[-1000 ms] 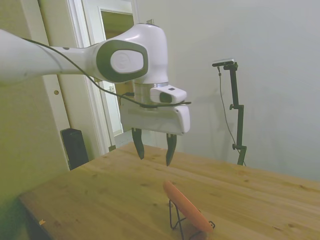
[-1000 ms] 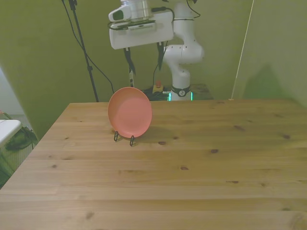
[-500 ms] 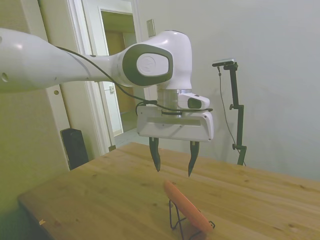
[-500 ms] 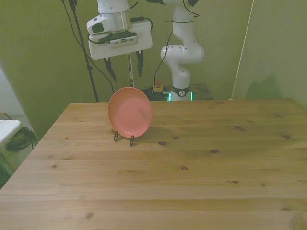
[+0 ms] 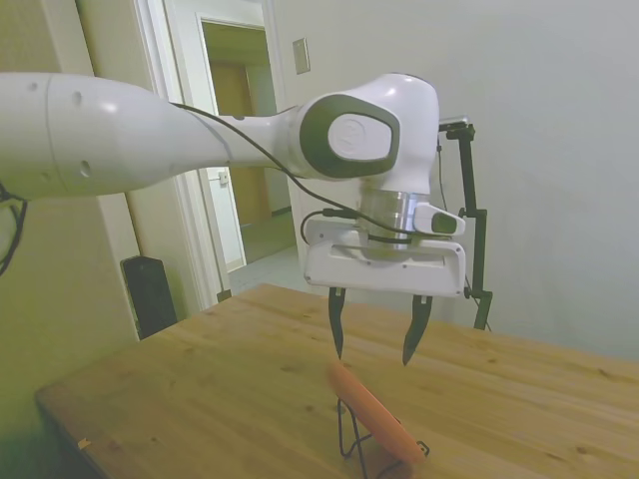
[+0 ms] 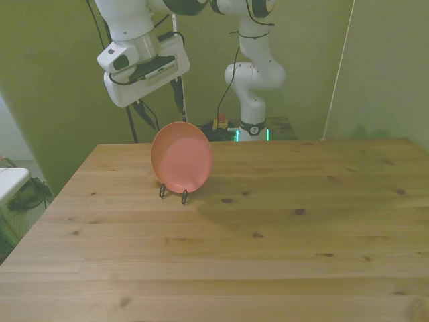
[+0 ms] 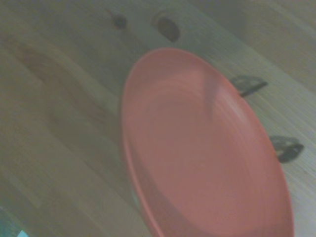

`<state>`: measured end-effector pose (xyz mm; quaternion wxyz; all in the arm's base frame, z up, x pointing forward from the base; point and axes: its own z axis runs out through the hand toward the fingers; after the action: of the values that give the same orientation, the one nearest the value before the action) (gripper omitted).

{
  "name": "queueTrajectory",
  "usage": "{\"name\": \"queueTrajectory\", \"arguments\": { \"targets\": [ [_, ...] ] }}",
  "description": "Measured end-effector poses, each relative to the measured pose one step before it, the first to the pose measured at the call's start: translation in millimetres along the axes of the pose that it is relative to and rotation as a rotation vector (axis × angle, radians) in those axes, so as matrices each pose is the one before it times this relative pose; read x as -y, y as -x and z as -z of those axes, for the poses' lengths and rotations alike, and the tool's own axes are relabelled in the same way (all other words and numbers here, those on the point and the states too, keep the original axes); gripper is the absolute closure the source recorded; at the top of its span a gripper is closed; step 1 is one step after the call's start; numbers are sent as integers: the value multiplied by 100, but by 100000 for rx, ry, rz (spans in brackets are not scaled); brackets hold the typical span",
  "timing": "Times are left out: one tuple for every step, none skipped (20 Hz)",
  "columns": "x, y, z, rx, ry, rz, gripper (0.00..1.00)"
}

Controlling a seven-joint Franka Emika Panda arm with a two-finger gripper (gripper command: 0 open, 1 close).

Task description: Unload the plate

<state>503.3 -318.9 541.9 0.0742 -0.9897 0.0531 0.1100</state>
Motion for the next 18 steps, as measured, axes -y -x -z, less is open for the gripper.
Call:
{"name": "queueTrajectory", "arguments": {
  "targets": [
    [157,-201,-302,1672,-2693,2575,0],
    [216,-144,-208,1574,-2480,1805,0],
    [222,-30,-148,1712,-2042,1608,0],
    [164,-29,-165,1773,-1962,1374,0],
    [186,-61,-216,1717,-1948,1119,0],
    [151,-142,-339,2024,-1519,1031,0],
    [58,-243,-405,1753,-917,793,0],
    [20,-368,-427,1144,-487,388,0],
    [-3,-374,-397,947,-369,255,0],
    [-26,-352,-398,962,-401,192,0],
    [-43,-269,-355,1124,-528,112,0],
    [-19,-226,-307,817,-392,104,0],
    [41,-128,-170,579,-281,158,0],
    [133,-53,-75,481,-245,274,0],
    [230,-5,-74,774,-428,387,100],
    [232,-23,-49,576,-270,409,100],
    [197,-69,-59,432,-176,381,100],
    [117,-53,-61,317,-139,237,100]
  ]
}}
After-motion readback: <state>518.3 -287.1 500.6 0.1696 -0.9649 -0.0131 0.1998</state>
